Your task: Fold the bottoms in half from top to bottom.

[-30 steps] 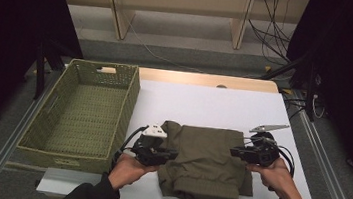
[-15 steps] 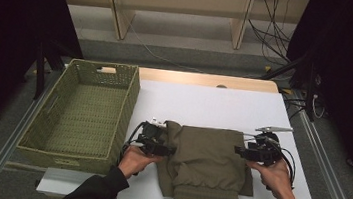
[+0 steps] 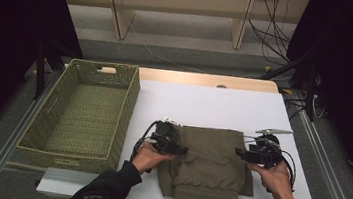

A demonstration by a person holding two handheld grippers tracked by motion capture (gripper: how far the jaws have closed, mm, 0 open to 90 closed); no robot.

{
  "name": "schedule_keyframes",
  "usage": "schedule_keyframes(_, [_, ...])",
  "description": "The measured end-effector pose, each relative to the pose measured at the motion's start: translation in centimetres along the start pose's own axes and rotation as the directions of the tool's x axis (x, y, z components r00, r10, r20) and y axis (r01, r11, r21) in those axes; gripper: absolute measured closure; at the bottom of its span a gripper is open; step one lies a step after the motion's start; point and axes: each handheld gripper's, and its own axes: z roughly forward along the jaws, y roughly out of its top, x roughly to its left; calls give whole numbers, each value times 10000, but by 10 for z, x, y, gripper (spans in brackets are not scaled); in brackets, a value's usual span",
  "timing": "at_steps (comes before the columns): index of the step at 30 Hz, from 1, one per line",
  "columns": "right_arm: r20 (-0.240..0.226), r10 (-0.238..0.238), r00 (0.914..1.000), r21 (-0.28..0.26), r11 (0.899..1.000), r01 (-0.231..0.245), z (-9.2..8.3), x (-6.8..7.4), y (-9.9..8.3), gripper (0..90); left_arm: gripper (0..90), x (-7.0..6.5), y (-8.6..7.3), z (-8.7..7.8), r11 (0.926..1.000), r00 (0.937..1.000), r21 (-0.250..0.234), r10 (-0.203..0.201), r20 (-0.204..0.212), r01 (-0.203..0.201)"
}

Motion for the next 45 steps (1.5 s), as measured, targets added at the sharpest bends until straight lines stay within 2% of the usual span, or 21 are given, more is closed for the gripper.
schedule_keyframes(3, [-2, 229, 9997, 146, 9996, -229, 0, -3, -1, 447, 784, -1, 1, -3, 9998, 9998, -124, 165, 107, -164])
schedule_keyframes(4, [-43, 276, 9996, 219, 9994, -275, 1, -4, -2, 455, 828, 1, 1, -5, 9997, 9997, -168, 206, 131, -204])
schedule_keyframes(6, [-81, 371, 9993, 557, 9978, -366, 2, -6, -3, 475, 856, 5, 2, -11, 9995, 9998, -310, 96, 194, -90])
schedule_keyframes(7, [-174, 531, 9984, 604, 9968, -520, 4, -6, -4, 481, 859, 7, 2, -15, 9993, 9997, -350, 94, 214, -87])
schedule_keyframes(10, [-375, 558, 9977, 712, 9961, -530, 4, -6, -5, 512, 866, 14, 4, -24, 9983, 9999, -581, 61, 128, -53])
schedule_keyframes(13, [-702, 647, 9954, 849, 9947, -587, 7, -5, -6, 520, 867, 21, 6, -30, 9964, 9997, -813, -220, 46, 223])
schedule_keyframes(16, [-919, 720, 9932, 1025, 9928, -625, 12, -1, -6, 522, 865, 21, 5, -30, 9970, 9998, -755, -182, -11, 181])
schedule_keyframes(20, [-662, 614, 9959, 1403, 9888, -516, 20, 3, -6, 486, 861, 23, 2, -27, 9981, 9998, -575, -217, 1, 216])
schedule_keyframes(24, [-572, 766, 9954, 1421, 9875, -678, 22, 1, -5, 468, 856, 24, 2, -27, 9982, 9995, -525, -295, 67, 298])
schedule_keyframes(27, [-857, 971, 9916, 1726, 9816, -812, 28, 1, -6, 478, 852, 24, 1, -26, 9986, 9996, -445, -286, 62, 288])
schedule_keyframes(28, [-1003, 960, 9903, 1742, 9816, -775, 30, 2, -6, 527, 851, 24, 1, -26, 9985, 9995, -449, -321, 70, 324])
schedule_keyframes(32, [-815, 641, 9946, 1559, 9865, -508, 28, 8, -3, 815, 849, 25, 2, -26, 9983, 9992, -429, -393, 114, 398])
schedule_keyframes(33, [-870, 680, 9939, 1482, 9874, -546, 27, 9, -2, 849, 849, 25, 2, -27, 9983, 9992, -428, -388, 120, 393])
schedule_keyframes(35, [-987, 570, 9935, 1351, 9899, -434, 23, 11, 3, 877, 849, 25, 4, -29, 9974, 9986, -515, -485, 215, 495])
schedule_keyframes(37, [-1292, 581, 9899, 997, 9940, -453, 17, 10, 12, 881, 848, 26, 6, -32, 9963, 9981, -650, -553, 253, 568])
schedule_keyframes(39, [-1253, 548, 9906, 665, 9967, -467, 11, 7, 21, 881, 848, 26, 7, -34, 9940, 9978, -876, -631, 216, 648])
schedule_keyframes(41, [-1252, 755, 9893, 440, 9965, -705, 9, 1, 32, 881, 845, 29, 9, -33, 9918, 9961, -953, -822, 308, 848])
schedule_keyframes(43, [-1247, 893, 9882, 414, 9955, -847, 11, -5, 39, 880, 837, 32, 9, -31, 9904, 9948, -963, -959, 341, 987])
schedule_keyframes(45, [-1098, 872, 9901, 794, 9937, -787, 21, -9, 41, 879, 829, 34, 7, -25, 9900, 9939, -892, -1070, 274, 1090])
